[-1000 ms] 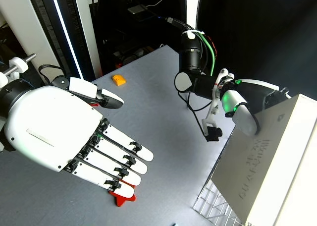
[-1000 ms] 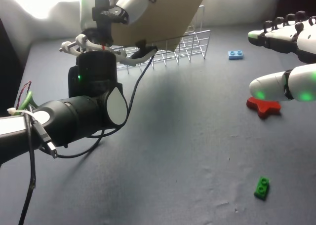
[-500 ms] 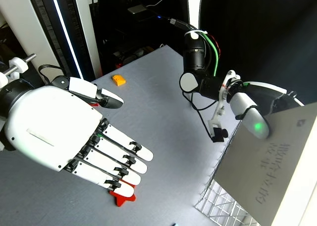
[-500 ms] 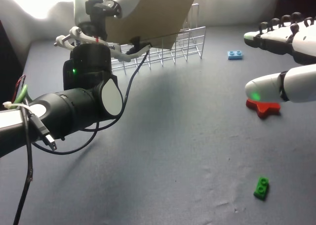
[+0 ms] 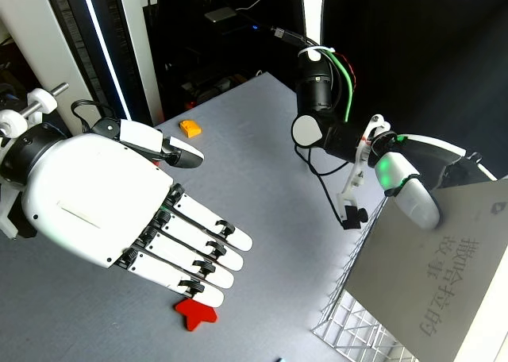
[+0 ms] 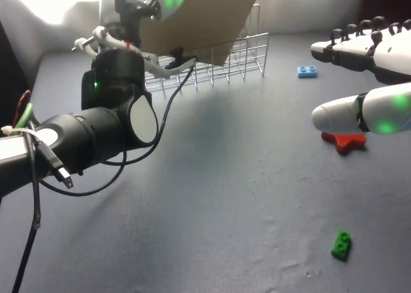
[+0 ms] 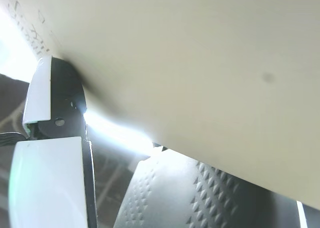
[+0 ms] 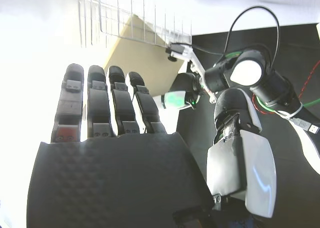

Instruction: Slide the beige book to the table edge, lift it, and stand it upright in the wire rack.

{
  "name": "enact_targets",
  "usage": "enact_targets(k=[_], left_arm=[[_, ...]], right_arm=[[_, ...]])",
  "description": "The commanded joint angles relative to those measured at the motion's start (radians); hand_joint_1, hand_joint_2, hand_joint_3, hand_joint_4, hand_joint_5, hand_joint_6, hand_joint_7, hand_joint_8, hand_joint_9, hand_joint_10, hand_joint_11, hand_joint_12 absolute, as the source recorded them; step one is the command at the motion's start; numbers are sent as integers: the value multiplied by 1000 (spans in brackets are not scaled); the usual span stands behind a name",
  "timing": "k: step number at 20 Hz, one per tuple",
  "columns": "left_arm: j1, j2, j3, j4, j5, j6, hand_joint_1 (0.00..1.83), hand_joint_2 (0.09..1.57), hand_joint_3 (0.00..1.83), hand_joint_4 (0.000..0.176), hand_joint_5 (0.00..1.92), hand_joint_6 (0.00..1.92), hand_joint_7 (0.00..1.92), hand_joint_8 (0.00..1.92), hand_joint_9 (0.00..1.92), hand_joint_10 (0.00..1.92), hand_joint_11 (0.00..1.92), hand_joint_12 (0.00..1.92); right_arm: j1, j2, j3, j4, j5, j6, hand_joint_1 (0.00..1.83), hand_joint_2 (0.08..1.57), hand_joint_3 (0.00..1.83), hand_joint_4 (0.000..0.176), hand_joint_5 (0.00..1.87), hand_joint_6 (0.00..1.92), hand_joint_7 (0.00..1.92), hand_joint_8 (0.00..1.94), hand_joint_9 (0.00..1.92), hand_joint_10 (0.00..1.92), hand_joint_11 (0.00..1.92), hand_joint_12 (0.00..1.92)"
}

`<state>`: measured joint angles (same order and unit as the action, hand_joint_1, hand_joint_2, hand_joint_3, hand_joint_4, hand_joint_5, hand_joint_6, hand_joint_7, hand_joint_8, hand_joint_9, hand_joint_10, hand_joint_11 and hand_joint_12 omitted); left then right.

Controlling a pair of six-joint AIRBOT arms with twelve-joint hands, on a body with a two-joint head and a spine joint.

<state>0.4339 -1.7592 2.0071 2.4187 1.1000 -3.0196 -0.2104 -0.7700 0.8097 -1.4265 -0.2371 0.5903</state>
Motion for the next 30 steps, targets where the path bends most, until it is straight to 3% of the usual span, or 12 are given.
enact_targets(k=[1, 5, 11, 21, 22, 23, 24, 25, 26, 27, 28, 30], left_arm=[[11, -5, 8, 8, 18, 3, 1170, 1246, 2, 0, 746, 1232, 749, 1509, 652, 1328, 495, 1445], [20, -5, 5, -44, 14, 3, 1164, 1248, 0, 0, 758, 1213, 737, 1532, 635, 1352, 480, 1484], [-6, 8, -2, -48, 16, 3, 1168, 1242, 0, 0, 779, 1189, 738, 1526, 647, 1359, 500, 1484], [3, 115, -93, -74, 41, 3, 1159, 1245, 1, 0, 745, 1248, 755, 1486, 638, 1288, 450, 1490], [5, 121, -102, -88, 48, 3, 1291, 1253, 6, 0, 708, 1282, 716, 1495, 625, 1547, 421, 1534], [11, 126, -113, -114, 64, 3, 1175, 1265, 4, 0, 702, 1300, 718, 1540, 593, 1433, 427, 1532], [15, 128, -119, -119, 75, 3, 1163, 1290, 6, 0, 572, 1406, 749, 1544, 549, 1353, 380, 1509], [19, 131, -125, -120, 76, 3, 1254, 1266, 0, 0, 457, 882, 699, 1474, 512, 1242, 310, 1475], [23, 132, -130, -118, 77, 3, 1046, 1183, 0, 0, 449, 500, 557, 955, 495, 989, 252, 1361], [31, 133, -138, -116, 83, 3, 983, 1135, 0, 0, 408, 271, 546, 551, 485, 731, 192, 1246], [39, 135, -148, -121, 87, 3, 965, 1100, 0, 0, 401, 135, 581, 293, 513, 513, 174, 1153], [55, 137, -170, -135, 116, 3, 871, 1054, 0, 0, 356, 16, 548, 36, 520, 139, 123, 992]], right_arm=[[19, 5, -2, -21, 4, 8, 0, 1103, 0, 0, 0, 0, 0, 0, 0, 0, 0, 0], [20, 3, -2, -21, 5, 8, 0, 1103, 0, 0, 0, 0, 0, 0, 0, 0, 0, 0], [20, 3, -2, -21, 4, 8, 0, 1099, 0, 0, 0, 0, 0, 0, 0, 0, 0, 0], [19, 4, -3, -21, 4, 8, 0, 1110, 1, 0, 0, 0, 0, 0, 0, 0, 0, 0], [19, 4, -3, -21, 4, 8, 0, 1105, 0, 0, 0, 0, 0, 0, 0, 0, 0, 0], [19, 4, -3, -21, 4, 8, 0, 1106, 0, 0, 0, 0, 0, 0, 0, 0, 0, 0], [19, 4, -4, -21, 4, 8, 0, 1097, 0, 0, 0, 0, 0, 0, 0, 0, 0, 0], [19, 4, -4, -21, 4, 8, 0, 1097, 0, 0, 0, 0, 0, 0, 0, 0, 0, 0], [19, 4, -4, -21, 4, 8, 0, 1101, 0, 0, 0, 0, 0, 0, 0, 0, 0, 0], [19, 4, -4, -21, 4, 8, 0, 1109, 1, 0, 0, 0, 0, 0, 0, 0, 0, 0], [19, 4, -4, -21, 4, 8, 0, 1108, 1, 0, 0, 0, 0, 0, 0, 0, 0, 0], [19, 4, -5, -21, 4, 8, 0, 1104, 0, 0, 0, 0, 0, 0, 0, 0, 0, 0]])
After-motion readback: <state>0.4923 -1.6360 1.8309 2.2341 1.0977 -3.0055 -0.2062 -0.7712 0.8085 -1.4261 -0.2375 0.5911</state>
